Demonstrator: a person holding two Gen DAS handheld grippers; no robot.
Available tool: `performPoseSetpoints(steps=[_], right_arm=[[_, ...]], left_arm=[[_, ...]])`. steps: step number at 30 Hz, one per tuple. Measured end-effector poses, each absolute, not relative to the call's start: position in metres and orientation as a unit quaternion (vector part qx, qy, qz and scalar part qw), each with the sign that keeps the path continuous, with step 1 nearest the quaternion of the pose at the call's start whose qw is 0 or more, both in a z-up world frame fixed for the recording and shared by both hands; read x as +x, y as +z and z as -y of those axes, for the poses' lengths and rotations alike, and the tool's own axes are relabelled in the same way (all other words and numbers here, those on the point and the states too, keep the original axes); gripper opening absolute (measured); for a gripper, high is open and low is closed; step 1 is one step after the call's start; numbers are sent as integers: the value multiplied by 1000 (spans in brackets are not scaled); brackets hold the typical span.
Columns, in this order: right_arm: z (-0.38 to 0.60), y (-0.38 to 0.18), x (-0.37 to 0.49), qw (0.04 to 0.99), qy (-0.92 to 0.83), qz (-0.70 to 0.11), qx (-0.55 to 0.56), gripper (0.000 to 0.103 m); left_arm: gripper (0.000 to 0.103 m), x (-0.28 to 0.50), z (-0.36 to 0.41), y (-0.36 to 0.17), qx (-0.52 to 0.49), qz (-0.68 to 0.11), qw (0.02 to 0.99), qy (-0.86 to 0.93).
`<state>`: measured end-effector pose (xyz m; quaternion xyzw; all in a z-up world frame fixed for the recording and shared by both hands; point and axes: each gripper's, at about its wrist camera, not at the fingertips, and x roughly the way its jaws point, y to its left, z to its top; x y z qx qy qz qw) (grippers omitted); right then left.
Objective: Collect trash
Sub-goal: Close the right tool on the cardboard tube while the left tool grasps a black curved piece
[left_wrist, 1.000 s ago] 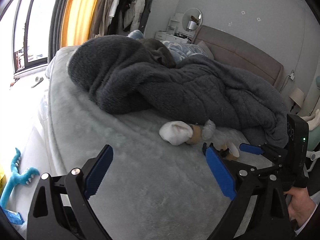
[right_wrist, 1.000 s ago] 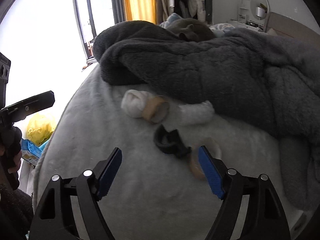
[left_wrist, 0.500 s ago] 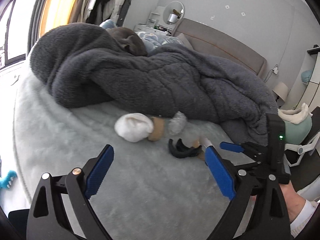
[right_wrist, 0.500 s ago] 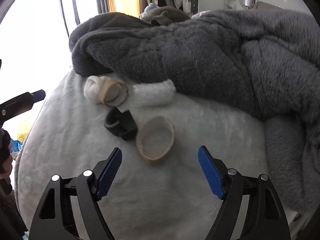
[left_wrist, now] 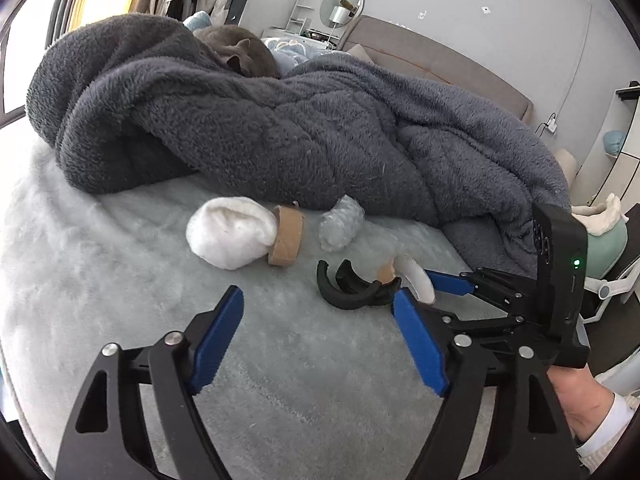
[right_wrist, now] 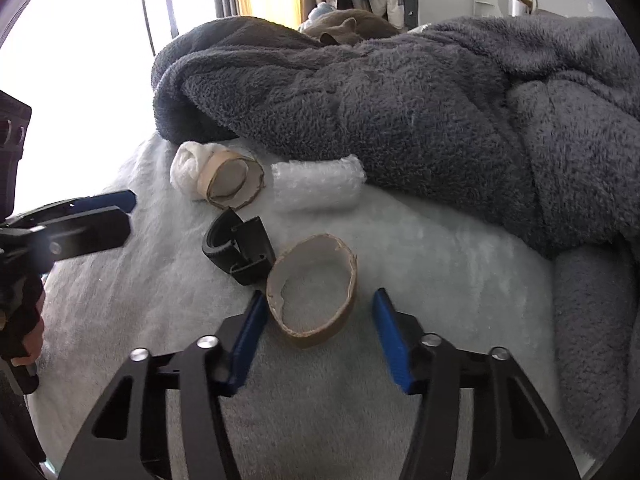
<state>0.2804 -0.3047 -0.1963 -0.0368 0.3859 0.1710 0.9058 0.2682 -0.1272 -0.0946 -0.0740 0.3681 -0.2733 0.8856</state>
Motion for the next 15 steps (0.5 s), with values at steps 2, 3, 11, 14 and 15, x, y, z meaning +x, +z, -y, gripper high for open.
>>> performPoseSetpoints(steps=[2, 3, 11, 14, 15], right_arm=[[305, -195, 281, 906, 172, -386, -38, 48], [305, -195, 281, 906, 172, -385, -37, 47], [313, -186, 276, 910, 177, -374, -18, 41], [319, -180, 273, 913, 178, -368, -9, 41], [321, -179, 272, 914, 178, -366, -8, 41]], left_arm=[[77, 269, 130, -96, -72, -368, 885, -275], [77, 270, 132, -98, -70, -369, 885, -275], [76, 276, 144, -106, -56, -376, 882, -277], [73, 279, 150, -110, -47, -383, 879, -279], [71, 280, 152, -111, -47, -385, 878, -280]])
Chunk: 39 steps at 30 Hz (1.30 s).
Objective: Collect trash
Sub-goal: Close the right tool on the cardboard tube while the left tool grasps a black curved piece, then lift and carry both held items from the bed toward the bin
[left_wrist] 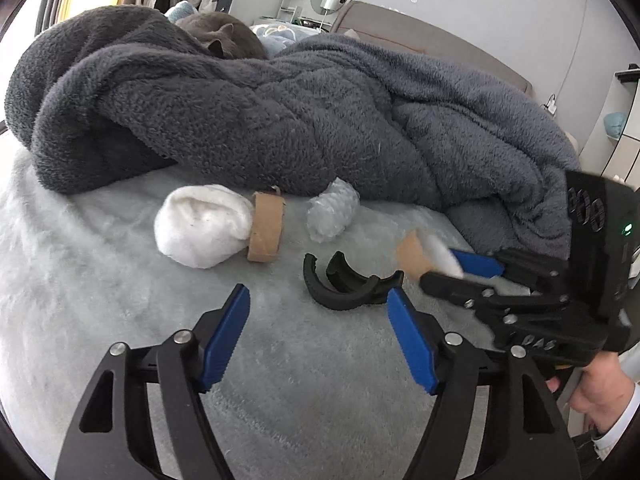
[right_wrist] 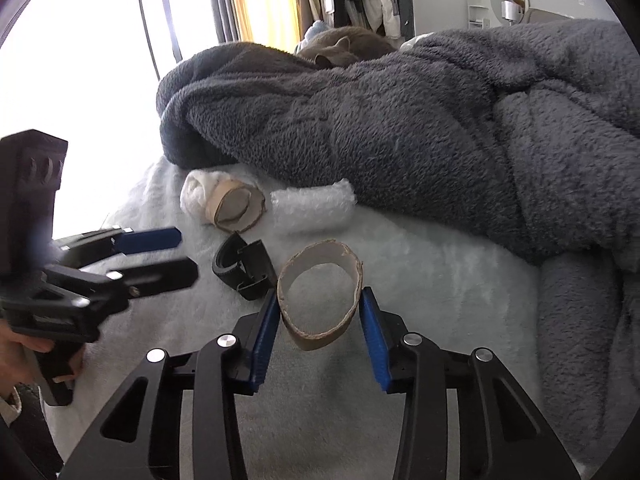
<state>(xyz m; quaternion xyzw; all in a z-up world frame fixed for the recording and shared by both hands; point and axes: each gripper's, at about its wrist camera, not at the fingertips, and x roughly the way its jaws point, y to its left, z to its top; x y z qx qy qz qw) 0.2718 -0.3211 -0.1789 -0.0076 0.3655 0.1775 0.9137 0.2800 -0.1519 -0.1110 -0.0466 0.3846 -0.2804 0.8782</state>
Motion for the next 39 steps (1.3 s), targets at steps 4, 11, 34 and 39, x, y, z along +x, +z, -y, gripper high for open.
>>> performPoseSetpoints(steps=[4, 11, 34, 39], right_arm=[[333, -174, 269, 917, 173, -359, 4, 41], [346, -175, 266, 918, 166, -359, 11, 41], [333, -155, 268, 923, 170, -344, 13, 41], [320, -147, 271, 924, 174, -339, 20, 41]], left_arm=[[69, 285, 156, -116, -50, -390, 873, -288], [58, 293, 164, -123, -57, -399, 866, -297], [46, 286, 147, -103, -87, -375, 872, -303], [46, 276, 129, -85, -96, -338, 884, -308]])
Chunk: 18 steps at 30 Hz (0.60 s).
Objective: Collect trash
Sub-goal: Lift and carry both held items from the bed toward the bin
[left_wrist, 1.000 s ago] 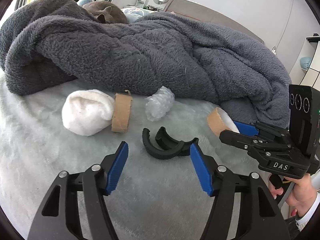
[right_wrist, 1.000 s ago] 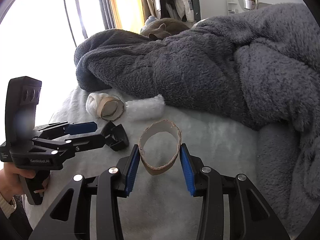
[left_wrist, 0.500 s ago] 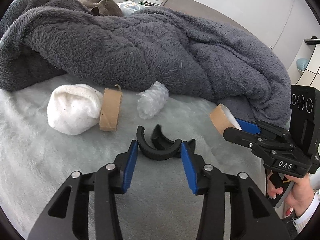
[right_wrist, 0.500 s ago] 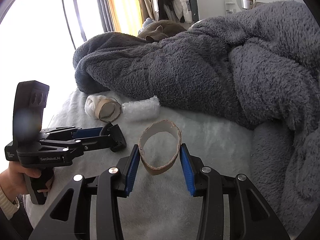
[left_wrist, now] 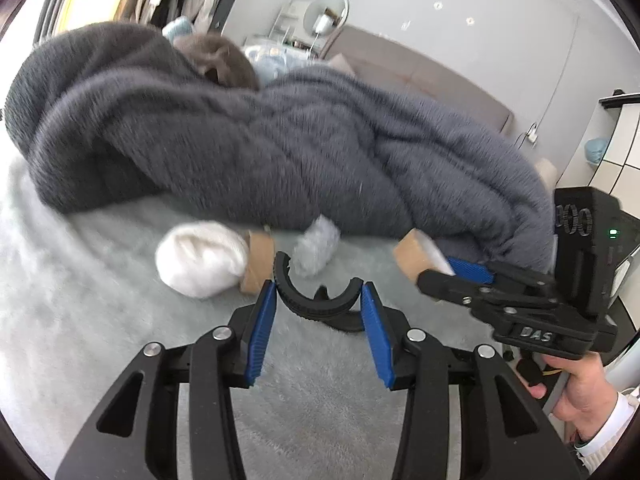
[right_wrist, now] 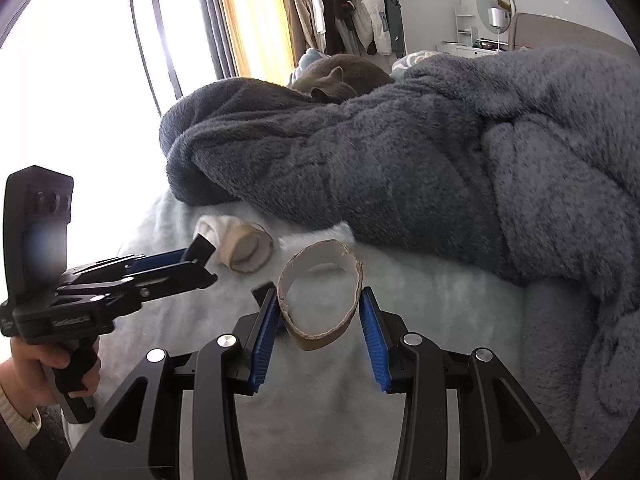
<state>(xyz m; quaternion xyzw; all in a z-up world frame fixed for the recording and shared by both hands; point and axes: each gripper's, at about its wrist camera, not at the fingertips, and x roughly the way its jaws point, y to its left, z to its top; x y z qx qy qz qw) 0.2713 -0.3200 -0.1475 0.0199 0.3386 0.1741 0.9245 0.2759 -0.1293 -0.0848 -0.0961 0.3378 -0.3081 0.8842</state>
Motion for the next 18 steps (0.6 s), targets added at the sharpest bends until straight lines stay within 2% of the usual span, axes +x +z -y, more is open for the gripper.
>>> performPoseSetpoints(steps=[5, 18], right_arm=[[298, -139, 275, 924, 183, -335, 21, 41], [225, -132, 288, 917, 214, -337, 8, 41]], left_arm=[[46, 267, 112, -71, -91, -321, 896, -294], [46, 257, 56, -66, -68, -352, 906, -227]])
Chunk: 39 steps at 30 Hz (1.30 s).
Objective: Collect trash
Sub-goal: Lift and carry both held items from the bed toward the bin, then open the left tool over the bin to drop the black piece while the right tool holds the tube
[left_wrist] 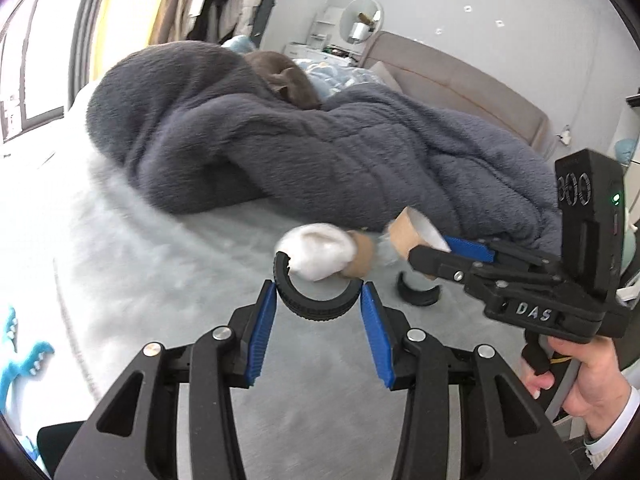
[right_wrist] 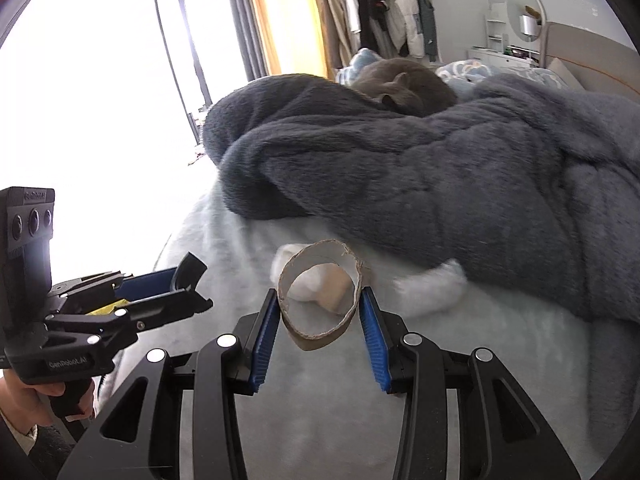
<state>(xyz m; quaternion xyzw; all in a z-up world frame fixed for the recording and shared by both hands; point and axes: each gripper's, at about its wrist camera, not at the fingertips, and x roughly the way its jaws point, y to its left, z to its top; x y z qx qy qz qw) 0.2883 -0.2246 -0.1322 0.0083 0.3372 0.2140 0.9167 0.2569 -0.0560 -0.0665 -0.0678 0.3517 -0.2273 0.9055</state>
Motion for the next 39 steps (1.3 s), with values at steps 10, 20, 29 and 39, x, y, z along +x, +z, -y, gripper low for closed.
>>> performPoseSetpoints(steps=[10, 20, 29, 39], right_arm=[[173, -127, 287, 911, 241, -335, -4, 41], [122, -124, 287, 903, 268, -335, -14, 41], [73, -126, 283, 893, 295, -339, -32, 41], [12, -129, 276, 879, 331, -341, -47, 41]], left_arm=[[46, 246, 0, -59, -67, -356, 912, -192], [46, 238, -51, -61, -79, -365, 913, -165], [46, 227, -91, -75, -68, -403, 903, -135], [46, 216, -137, -97, -68, -440, 889, -111]])
